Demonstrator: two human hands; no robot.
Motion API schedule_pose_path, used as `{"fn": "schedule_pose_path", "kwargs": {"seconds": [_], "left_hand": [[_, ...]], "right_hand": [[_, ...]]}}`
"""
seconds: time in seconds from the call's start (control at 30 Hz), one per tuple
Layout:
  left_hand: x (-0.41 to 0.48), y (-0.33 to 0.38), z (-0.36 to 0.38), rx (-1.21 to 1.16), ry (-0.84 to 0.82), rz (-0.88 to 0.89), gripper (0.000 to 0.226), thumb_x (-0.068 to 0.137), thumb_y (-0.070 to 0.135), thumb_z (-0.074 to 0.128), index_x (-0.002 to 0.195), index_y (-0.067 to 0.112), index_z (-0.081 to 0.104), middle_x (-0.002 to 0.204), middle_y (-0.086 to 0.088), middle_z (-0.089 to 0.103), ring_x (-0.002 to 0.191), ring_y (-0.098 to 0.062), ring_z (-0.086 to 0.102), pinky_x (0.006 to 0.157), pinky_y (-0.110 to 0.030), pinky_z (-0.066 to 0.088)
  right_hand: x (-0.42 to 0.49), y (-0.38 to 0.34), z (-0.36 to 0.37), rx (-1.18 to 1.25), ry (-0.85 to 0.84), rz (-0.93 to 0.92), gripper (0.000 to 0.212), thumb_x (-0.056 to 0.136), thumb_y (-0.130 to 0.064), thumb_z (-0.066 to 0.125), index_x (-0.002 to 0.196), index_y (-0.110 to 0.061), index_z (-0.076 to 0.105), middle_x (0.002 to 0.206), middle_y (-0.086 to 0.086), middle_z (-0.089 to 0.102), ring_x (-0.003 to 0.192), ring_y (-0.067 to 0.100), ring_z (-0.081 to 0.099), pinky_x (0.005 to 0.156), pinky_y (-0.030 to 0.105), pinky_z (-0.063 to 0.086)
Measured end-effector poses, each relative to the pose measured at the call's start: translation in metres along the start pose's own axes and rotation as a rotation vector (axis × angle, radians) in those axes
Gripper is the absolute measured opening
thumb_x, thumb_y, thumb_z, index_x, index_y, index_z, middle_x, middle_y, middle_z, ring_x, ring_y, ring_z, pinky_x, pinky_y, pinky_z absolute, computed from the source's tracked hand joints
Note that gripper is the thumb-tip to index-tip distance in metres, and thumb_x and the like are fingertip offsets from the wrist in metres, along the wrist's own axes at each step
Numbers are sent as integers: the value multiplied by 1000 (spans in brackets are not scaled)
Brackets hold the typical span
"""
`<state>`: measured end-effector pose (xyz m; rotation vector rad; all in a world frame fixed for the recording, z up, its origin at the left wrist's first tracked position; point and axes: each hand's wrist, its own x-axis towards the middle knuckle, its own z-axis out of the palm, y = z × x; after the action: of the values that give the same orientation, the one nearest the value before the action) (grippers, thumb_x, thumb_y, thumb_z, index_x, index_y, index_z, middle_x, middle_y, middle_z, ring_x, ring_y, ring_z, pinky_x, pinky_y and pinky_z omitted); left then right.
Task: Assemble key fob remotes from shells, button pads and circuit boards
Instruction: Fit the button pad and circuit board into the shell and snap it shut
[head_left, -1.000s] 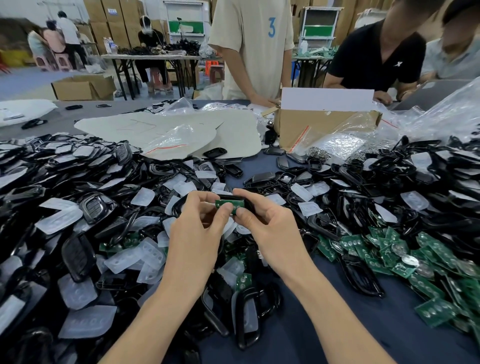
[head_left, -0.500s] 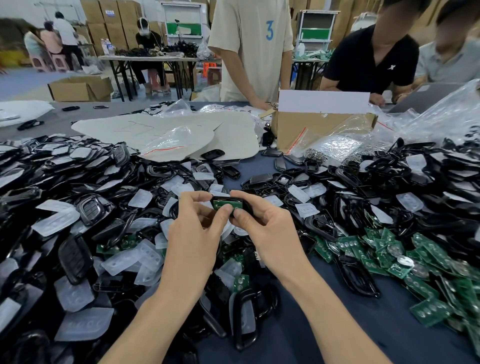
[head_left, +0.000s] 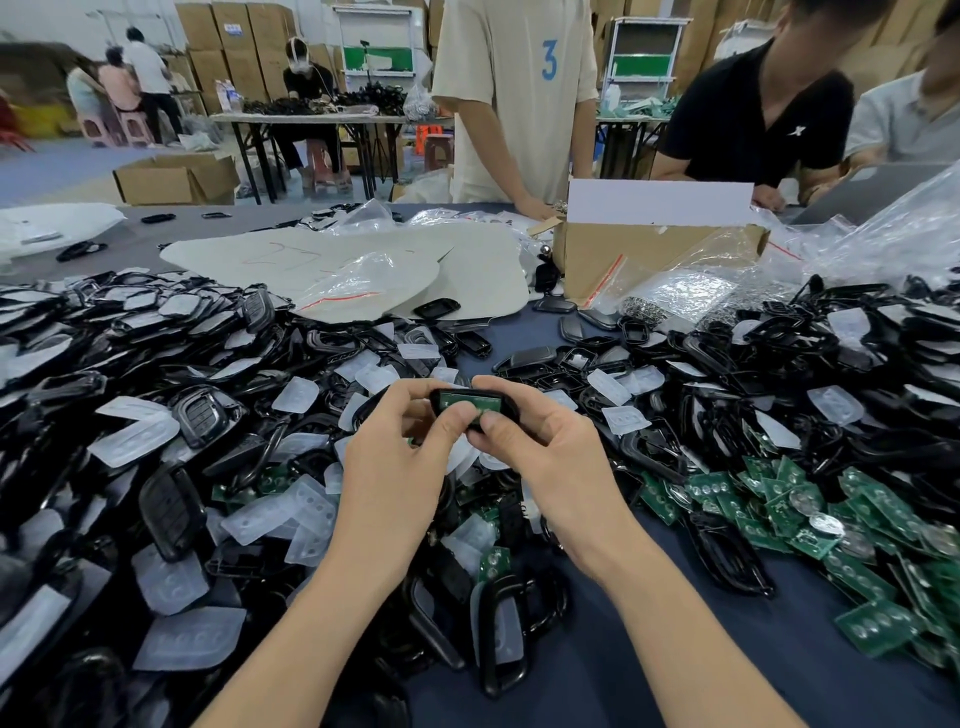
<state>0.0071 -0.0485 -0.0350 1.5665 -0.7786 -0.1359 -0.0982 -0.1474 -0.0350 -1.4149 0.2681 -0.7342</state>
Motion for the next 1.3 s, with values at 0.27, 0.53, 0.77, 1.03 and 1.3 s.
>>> {"fn": "schedule_pose_path", "kwargs": {"seconds": [0.27, 0.53, 0.77, 1.03, 1.3], "left_hand": [[-3, 5, -4, 128, -53, 159, 37, 95, 11, 62, 101, 47, 68, 94, 12, 60, 89, -4, 60, 71, -7, 42], [6, 18, -39, 351, -259, 201, 28, 96, 27, 63, 121, 40, 65, 92, 20, 57, 88, 8, 55, 73, -3, 39], [20, 40, -111, 489, -277, 185, 19, 95, 38, 62, 114, 42, 63, 86, 24, 65, 80, 4, 62, 68, -8, 47], [56, 44, -212, 768, -20, 58, 15, 99, 30, 58, 108, 26, 69, 87, 5, 69, 75, -3, 61, 65, -16, 44], [106, 25, -246, 859, 60, -92, 24, 99, 26, 54, 92, 12, 72, 88, -7, 71, 77, -22, 61, 75, -32, 42]], "right_hand": [[-1, 7, 4, -166, 36, 13, 14, 95, -15, 70, 104, -25, 65, 96, -2, 77, 90, 14, 74, 85, 30, 59], [-2, 6, 21, -172, 1, 64, 12, 96, -14, 67, 100, -16, 56, 91, -2, 77, 87, 11, 74, 79, 25, 58], [7, -5, 59, 113, 30, 96, 16, 99, -7, 60, 112, -10, 51, 94, 3, 78, 80, 19, 75, 76, 25, 60], [32, -15, 104, 195, 62, 96, 33, 103, -1, 52, 121, -29, 55, 86, 0, 77, 77, 17, 75, 69, 23, 59], [74, -34, 133, 335, 92, 131, 33, 102, 6, 47, 115, -24, 50, 103, 15, 62, 66, 18, 71, 71, 33, 63]]}}
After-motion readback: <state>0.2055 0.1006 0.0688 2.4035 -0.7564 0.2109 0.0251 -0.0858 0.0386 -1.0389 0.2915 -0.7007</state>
